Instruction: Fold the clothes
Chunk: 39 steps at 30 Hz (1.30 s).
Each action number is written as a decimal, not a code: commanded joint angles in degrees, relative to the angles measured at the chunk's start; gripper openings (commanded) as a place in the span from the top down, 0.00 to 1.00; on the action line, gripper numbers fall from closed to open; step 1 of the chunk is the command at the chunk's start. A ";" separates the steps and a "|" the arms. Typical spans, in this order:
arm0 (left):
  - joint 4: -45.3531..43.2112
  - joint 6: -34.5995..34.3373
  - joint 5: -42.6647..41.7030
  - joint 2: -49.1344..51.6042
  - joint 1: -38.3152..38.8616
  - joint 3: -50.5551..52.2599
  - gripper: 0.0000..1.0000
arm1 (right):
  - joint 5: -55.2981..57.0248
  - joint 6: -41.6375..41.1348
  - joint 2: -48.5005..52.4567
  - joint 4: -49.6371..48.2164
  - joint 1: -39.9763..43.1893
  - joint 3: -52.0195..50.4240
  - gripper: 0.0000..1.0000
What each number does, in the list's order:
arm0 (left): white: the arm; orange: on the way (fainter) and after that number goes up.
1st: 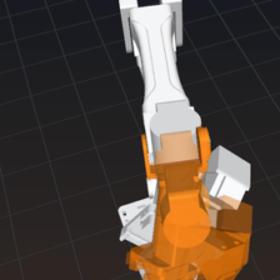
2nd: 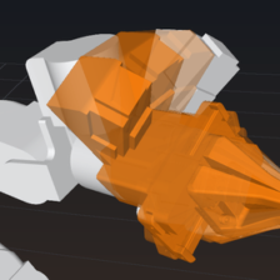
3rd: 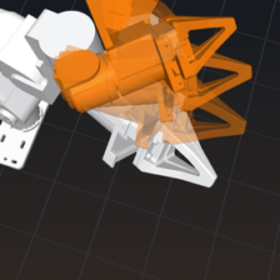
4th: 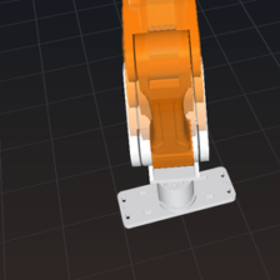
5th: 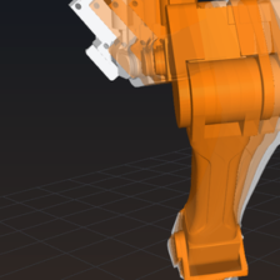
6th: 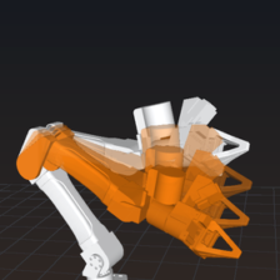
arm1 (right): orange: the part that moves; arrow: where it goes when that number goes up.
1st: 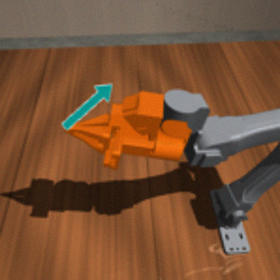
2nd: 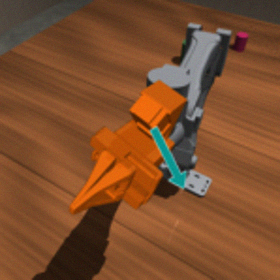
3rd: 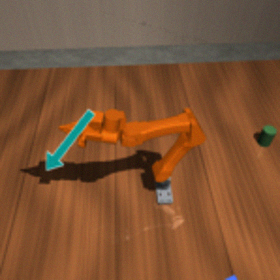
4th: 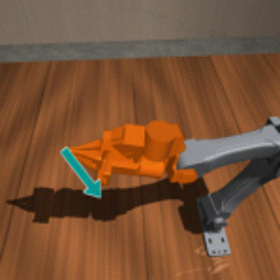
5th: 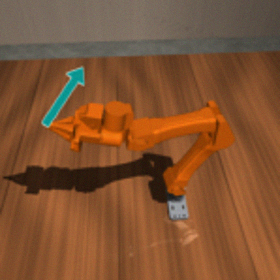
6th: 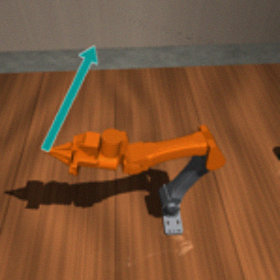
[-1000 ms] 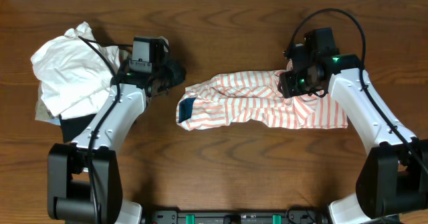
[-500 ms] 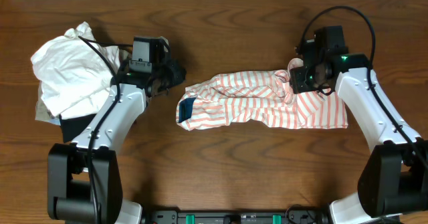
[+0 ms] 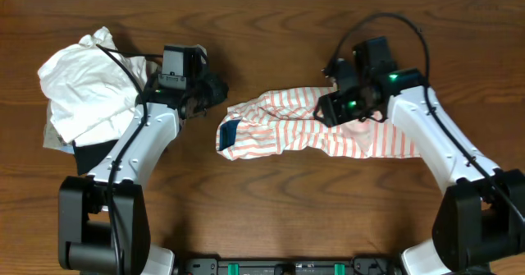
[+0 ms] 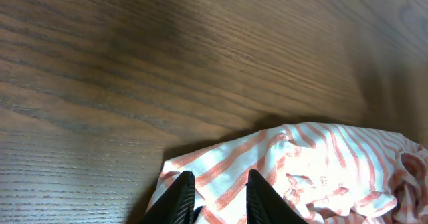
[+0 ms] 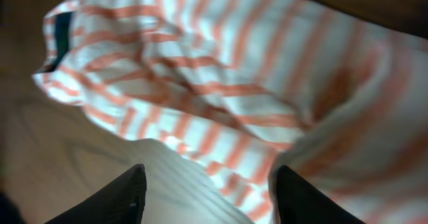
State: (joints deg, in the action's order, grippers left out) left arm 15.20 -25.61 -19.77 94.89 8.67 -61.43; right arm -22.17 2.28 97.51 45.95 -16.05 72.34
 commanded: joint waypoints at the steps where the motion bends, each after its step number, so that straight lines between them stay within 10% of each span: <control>1: 0.17 0.74 -0.11 0.07 -0.13 0.20 0.73 | -1.99 -0.98 1.42 -0.24 -2.32 -0.46 0.39; 13: 0.17 0.74 -0.13 0.07 -0.13 0.20 0.73 | 5.44 0.98 -7.89 -1.03 5.35 3.78 0.36; 20: 0.17 0.74 -0.11 0.07 -0.13 0.20 0.73 | 2.43 -0.13 -7.28 -1.01 10.80 2.75 0.69; 39: 2.16 0.74 -0.13 0.07 -0.13 0.20 0.73 | -4.63 -0.57 15.19 -11.02 3.89 1.38 0.57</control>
State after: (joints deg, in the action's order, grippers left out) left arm 16.82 -25.58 -19.77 94.91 8.67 -61.43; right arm -24.40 1.87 113.25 34.96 -11.40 73.47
